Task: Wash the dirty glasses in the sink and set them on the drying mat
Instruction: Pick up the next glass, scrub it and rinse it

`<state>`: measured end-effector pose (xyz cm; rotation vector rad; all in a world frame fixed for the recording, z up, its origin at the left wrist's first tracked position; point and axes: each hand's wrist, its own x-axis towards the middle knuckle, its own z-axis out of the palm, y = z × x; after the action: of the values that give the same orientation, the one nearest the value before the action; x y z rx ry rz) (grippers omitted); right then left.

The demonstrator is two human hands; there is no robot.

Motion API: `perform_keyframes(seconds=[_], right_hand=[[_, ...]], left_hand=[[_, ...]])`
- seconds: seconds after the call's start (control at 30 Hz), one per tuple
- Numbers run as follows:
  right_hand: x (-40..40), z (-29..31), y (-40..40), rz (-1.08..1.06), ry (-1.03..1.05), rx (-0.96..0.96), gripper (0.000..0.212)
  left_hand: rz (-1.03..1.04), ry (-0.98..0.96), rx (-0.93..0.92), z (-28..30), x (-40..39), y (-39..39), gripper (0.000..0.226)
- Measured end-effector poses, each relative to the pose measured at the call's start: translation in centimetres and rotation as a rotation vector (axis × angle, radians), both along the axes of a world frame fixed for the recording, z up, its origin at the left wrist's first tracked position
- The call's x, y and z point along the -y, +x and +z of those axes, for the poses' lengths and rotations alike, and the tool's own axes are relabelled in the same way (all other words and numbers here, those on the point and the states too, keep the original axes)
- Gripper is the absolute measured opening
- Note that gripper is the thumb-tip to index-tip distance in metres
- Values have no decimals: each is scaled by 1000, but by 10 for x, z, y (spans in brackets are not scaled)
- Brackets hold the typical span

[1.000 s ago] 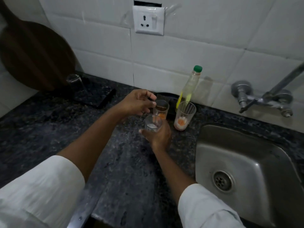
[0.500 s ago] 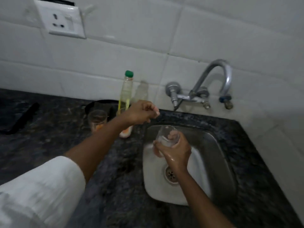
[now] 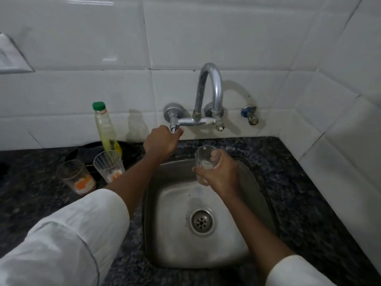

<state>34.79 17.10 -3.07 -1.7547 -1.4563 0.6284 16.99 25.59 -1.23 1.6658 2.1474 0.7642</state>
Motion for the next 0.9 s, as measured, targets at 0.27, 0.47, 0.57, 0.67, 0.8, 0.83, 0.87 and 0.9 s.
perform_keyframes(seconds=[0.27, 0.47, 0.57, 0.67, 0.8, 0.83, 0.87, 0.9], right_hand=[[-17, 11, 2, 46, 13, 2, 50], [-18, 12, 2, 43, 48, 6, 51], [-18, 12, 2, 39, 59, 11, 52], [-17, 13, 2, 32, 66, 11, 54], [-13, 14, 2, 30, 80, 17, 51], [-12, 14, 2, 28, 84, 19, 51], [-11, 15, 2, 23, 85, 22, 52], [-10, 15, 3, 19, 84, 23, 52]], left_hand=[[-50, 51, -49, -3, 0, -2, 66], [-72, 58, -26, -6, -2, -4, 69], [-66, 57, -22, -9, -6, -5, 64], [-75, 57, -16, -11, -7, -7, 61], [-78, 49, -1, -11, -7, -6, 60], [-72, 38, 23, -12, -6, -7, 61], [-67, 31, 69, -11, -3, -7, 63], [-56, 27, 158, -13, 0, -6, 65]])
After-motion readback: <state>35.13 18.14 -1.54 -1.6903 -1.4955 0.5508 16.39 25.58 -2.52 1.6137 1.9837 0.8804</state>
